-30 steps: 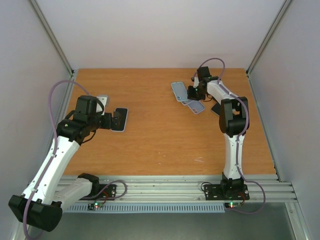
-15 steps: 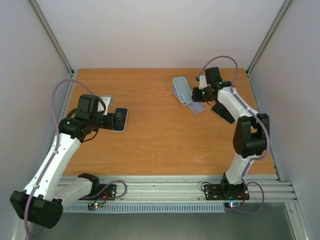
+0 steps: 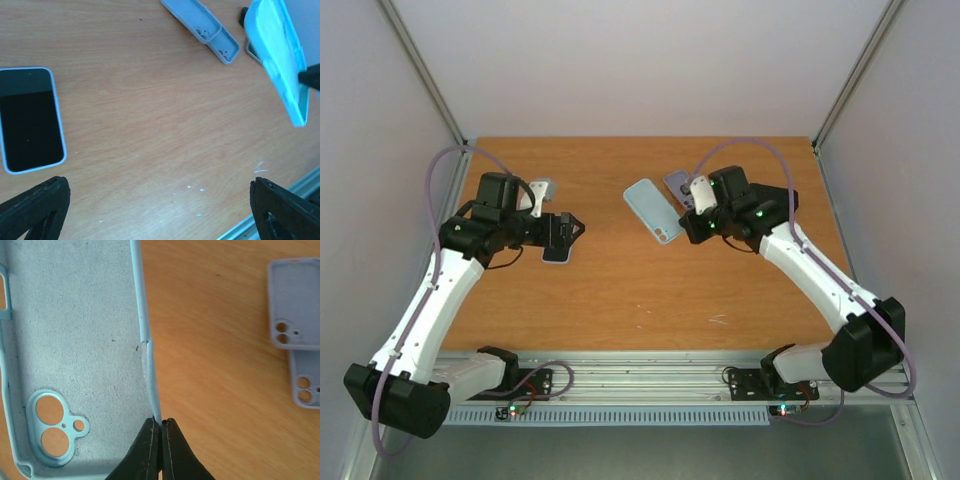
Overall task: Put the phone into the phone case
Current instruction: Pass from the right arm to the left
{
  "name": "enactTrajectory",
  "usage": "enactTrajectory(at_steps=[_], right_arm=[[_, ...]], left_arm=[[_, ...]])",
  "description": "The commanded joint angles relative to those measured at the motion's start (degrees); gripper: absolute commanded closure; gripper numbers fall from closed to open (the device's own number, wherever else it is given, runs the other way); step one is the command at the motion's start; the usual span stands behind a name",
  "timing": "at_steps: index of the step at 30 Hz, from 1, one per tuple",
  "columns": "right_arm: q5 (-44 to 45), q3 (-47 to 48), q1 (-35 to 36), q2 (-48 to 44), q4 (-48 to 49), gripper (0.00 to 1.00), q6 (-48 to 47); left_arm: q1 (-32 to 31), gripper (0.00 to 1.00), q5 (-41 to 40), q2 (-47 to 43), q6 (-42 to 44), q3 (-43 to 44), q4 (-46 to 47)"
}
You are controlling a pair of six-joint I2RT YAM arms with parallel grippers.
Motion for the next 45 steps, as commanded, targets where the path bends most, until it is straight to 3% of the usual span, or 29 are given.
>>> enactTrajectory(at_steps=[1, 10, 21, 26, 40, 45], right_arm=[[3.83, -3.18, 6.13, -4.34, 0.79, 0.99, -5.44], [10.75, -6.46, 17.63, -6.17, 3.6, 0.99, -12.07], [10.34, -8.89, 23.22, -7.46, 7.66, 0.99, -13.76], [10.21, -9.76, 24.41, -7.51, 8.92, 0.99, -13.81], [10.55, -11.69, 24.9, -8.18, 11.93, 0.99, -12.75], [12.95, -12.11, 24.9, -9.36, 13.3, 0.88, -8.77]], left_arm=[[0.0, 0.02, 7.09, 1.49, -0.49, 2.87, -1.35], [0.05, 0.11, 19.02, 4.49, -1.09, 2.62, -0.51], [-1.19, 0.29, 23.43, 9.61, -0.69, -0.34, 0.46], [-1.63, 0.43, 26.64, 10.77, -0.79, -1.68, 2.38], [-2.94, 0.98, 26.86, 10.96, -0.08, -3.03, 3.05], [-3.11, 0.99, 24.76, 7.88, -3.12, -5.91, 7.97]])
